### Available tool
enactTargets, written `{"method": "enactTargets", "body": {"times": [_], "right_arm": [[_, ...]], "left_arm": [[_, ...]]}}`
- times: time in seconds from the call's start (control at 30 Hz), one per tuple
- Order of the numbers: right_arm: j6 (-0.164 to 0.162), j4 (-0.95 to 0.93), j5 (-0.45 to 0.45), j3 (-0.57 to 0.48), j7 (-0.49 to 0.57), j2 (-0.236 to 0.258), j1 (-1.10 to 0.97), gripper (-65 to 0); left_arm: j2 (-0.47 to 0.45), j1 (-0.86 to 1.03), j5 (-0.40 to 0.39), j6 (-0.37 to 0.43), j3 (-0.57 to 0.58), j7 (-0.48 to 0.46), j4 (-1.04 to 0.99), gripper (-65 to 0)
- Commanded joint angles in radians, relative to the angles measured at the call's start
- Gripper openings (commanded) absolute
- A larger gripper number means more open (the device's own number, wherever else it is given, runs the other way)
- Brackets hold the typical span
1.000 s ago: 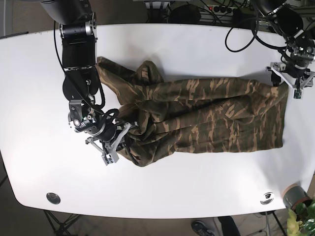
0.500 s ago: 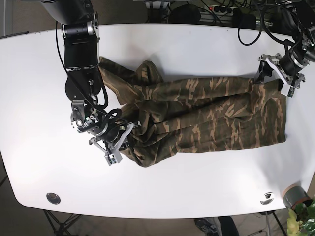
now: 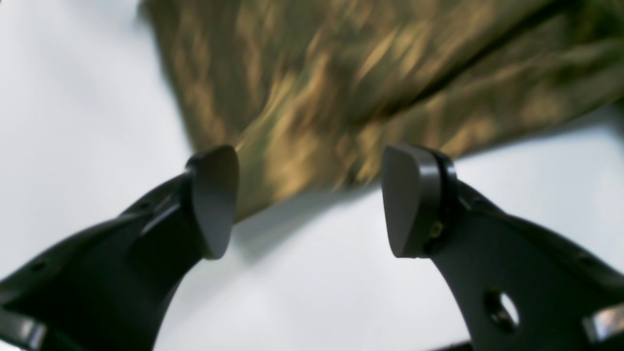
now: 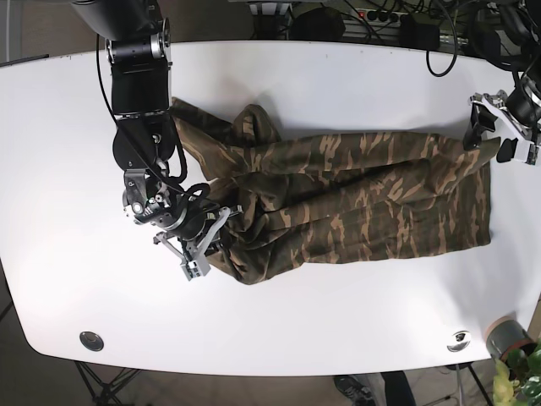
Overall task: Fold the T-shirt properly
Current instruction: 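Reach the left gripper to the shirt's opposite edge and grasp it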
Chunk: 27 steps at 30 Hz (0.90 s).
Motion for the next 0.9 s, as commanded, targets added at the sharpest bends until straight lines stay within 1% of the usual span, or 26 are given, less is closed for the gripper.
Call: {"method": "enactTargets", "body": {"times": [0.0,0.07,0.13,0.17,0.23,0.33,0.47,0.53,0.6,0.67,0.77,0.83,0.87], "right_arm": [[0.004,0.018,0.013,0.003,0.024,0.001,0.029,-63.1],[0.004,0.018,0.013,0.003,0.024,-0.002,0.027,-63.1],[0.006,0.018,0.013,0.003,0.024,-0.013,0.027,-63.1],[0.006,0.02,0.013,0.003,0.024,-0.014,0.026,-63.1],[0.006,0.02,0.013,0.003,0.024,-0.016,0.015,-63.1],[0.006,0.02,0.013,0.003,0.024,-0.016,0.014,-63.1],[0.006,0.023,0.013,0.003,0.024,-0.017,0.007,-63.1],[0.006,0.02,0.013,0.003,0.024,-0.017,0.007,-63.1],[0.006,0.02,0.013,0.003,0.024,-0.017,0.007,-63.1],[0.006,0.02,0.013,0.003,0.024,-0.017,0.007,-63.1],[0.006,0.021,0.013,0.003,0.024,-0.019,0.007,-63.1],[0.006,0.021,0.013,0.003,0.024,-0.019,0.009,-63.1],[0.006,0.021,0.013,0.003,0.024,-0.019,0.009,-63.1]], "left_arm": [[-0.016,-0.045,-0.009,-0.001,-0.013,-0.018,0.02,-21.7],[-0.016,-0.107,0.013,-0.001,-0.015,-0.018,0.007,-21.8],[-0.014,-0.145,0.071,-0.001,-0.015,-0.018,-0.015,-21.8],[-0.014,-0.174,0.117,-0.001,-0.015,-0.018,-0.035,-21.8],[-0.01,-0.232,0.176,-0.001,-0.015,-0.018,-0.067,-21.8],[0.02,-0.341,0.285,-0.001,-0.013,-0.021,-0.165,-21.8],[0.026,-0.513,0.458,0.067,-0.013,-0.023,-0.306,-21.8],[0.027,-0.592,0.548,0.086,-0.012,-0.024,-0.383,-21.8],[0.027,-0.664,0.619,0.087,-0.009,-0.036,-0.469,-21.7],[0.027,-0.714,0.667,0.087,-0.007,-0.082,-0.556,-21.7],[0.024,-0.76,0.714,0.087,-0.006,-0.207,-0.708,-21.7],[0.021,-0.796,0.745,0.089,-0.004,-0.317,-0.842,-21.7],[0.02,-0.812,0.756,0.089,-0.004,-0.354,-0.891,-21.7]]}}
